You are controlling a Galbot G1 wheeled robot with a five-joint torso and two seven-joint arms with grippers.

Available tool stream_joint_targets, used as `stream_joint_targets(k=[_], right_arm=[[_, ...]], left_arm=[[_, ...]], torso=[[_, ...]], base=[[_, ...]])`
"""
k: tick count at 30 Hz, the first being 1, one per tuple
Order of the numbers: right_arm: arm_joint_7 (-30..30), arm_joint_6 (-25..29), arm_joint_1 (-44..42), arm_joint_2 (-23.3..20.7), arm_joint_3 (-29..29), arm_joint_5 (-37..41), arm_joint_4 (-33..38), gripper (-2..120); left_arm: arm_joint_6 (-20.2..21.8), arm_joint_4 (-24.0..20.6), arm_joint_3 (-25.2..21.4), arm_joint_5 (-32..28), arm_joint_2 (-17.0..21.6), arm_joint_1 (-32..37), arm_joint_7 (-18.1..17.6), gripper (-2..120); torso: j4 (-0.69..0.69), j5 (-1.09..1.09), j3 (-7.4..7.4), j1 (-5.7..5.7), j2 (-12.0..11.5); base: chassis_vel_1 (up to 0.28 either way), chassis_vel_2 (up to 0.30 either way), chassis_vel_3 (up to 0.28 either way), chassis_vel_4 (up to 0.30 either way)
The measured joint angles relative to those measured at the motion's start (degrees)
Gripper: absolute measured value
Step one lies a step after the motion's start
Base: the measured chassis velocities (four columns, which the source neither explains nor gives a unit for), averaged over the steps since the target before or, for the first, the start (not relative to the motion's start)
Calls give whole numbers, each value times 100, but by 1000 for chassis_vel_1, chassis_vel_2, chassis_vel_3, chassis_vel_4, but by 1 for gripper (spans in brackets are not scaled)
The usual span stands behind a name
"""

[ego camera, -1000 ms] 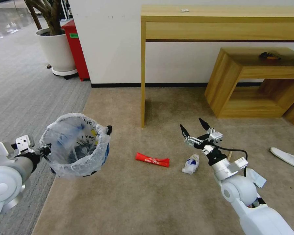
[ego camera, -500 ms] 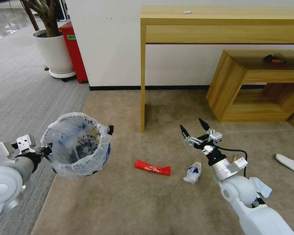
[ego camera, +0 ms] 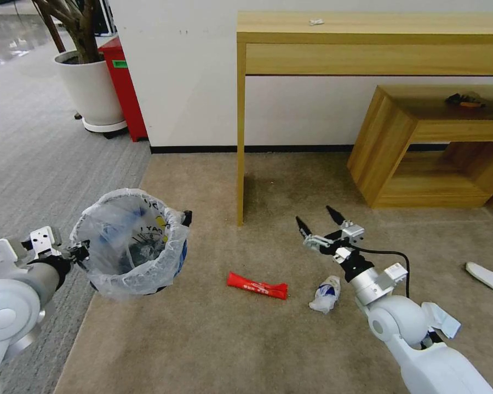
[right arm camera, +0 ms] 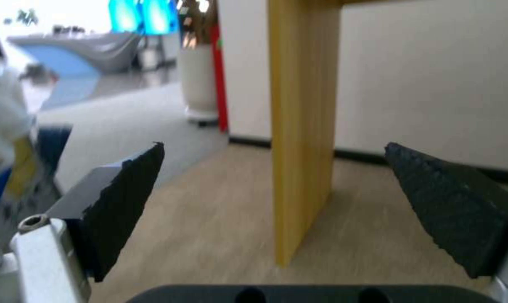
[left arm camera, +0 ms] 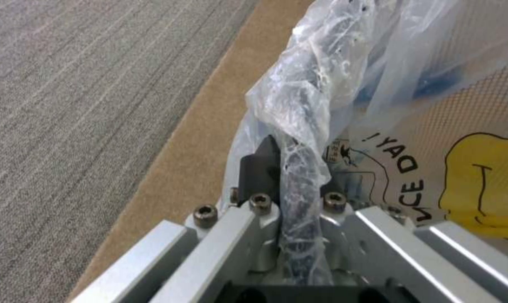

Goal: Pick up the trash bin and place the garbage on the floor into it.

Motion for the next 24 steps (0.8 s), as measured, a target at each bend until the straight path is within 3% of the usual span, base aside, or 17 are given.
stream_joint_targets(k=[7,16,19,24], right_arm=[[-453,-997,412,-54,-140,-168,-205,100],[-1043,-1244,999,-85,-612,-438,-855,100],[-1708,-1328,1185,-118,-722,-643,-1189,100],[-2229,-1282,1366,-122,-878,-965,-1567,100]], left_arm=[[0,-30,-8,1,-12,15,-3,0],[0,-30,7,14,-26,8,-17,0],[0,-102,-10,14,15,15,-22,0],[0,-145,-20,9,42,12,-25,0]], torso=[[0,0,0,0,0],[1,0,0,0,0],[0,0,0,0,0],[0,1,0,0,0]], base=[[0,0,0,0],[0,0,0,0],[0,0,0,0],[0,0,0,0]])
